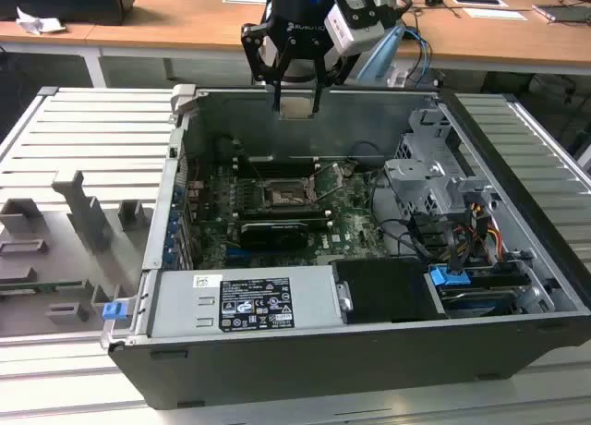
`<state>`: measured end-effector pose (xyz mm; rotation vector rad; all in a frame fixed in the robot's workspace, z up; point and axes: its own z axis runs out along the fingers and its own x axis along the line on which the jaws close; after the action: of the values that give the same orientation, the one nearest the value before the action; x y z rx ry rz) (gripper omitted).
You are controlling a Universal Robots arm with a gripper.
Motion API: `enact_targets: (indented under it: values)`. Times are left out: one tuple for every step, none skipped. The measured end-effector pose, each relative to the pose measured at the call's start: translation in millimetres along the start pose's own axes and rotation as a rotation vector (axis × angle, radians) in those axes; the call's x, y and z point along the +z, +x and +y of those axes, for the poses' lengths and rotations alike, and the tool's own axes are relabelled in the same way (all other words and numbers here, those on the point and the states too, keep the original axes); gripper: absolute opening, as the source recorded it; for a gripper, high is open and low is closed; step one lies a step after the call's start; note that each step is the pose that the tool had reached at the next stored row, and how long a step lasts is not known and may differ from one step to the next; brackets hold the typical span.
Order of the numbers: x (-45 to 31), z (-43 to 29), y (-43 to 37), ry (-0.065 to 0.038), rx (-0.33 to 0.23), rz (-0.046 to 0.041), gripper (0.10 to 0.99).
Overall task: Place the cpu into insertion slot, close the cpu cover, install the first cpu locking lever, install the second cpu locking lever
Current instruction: 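Place the cpu into insertion slot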
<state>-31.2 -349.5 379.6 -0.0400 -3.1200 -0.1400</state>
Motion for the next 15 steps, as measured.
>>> enact_targets:
  values:
    - [0.0,0.0,0.0,0.000,0.001,-0.0001,0.529]
    - [0.0,0.0,0.0,0.000,0.004,-0.0003,0.529]
    - [0.0,0.0,0.0,0.000,0.007,-0.0007,0.529]
    - [0.0,0.0,0.0,0.000,0.013,-0.0011,0.529]
    - [0.0,0.0,0.0,0.000,0.019,-0.0017,0.529]
    - [0.0,0.0,0.0,0.000,0.027,-0.0024,0.529]
    - [0.1,0.0,0.0,0.000,0.032,-0.0027,0.529]
    - [0.3,0.0,0.0,0.000,0.036,-0.0033,0.529]
    - [0.4,-0.1,0.0,0.000,0.038,-0.0034,0.529]
    - [0.8,-0.1,0.0,0.000,0.039,-0.0035,0.529]
    - [2.0,-0.2,0.0,0.000,0.039,-0.0035,0.529]
    - [3.3,-0.4,-0.1,0.000,0.039,-0.0036,0.529]
    - [4.3,-0.4,-0.1,0.000,0.041,-0.0037,0.529]
    - [4.6,-0.5,-0.1,0.000,0.045,-0.0040,0.529]
    - [4.7,-0.5,-0.1,0.000,0.057,-0.0050,0.529]
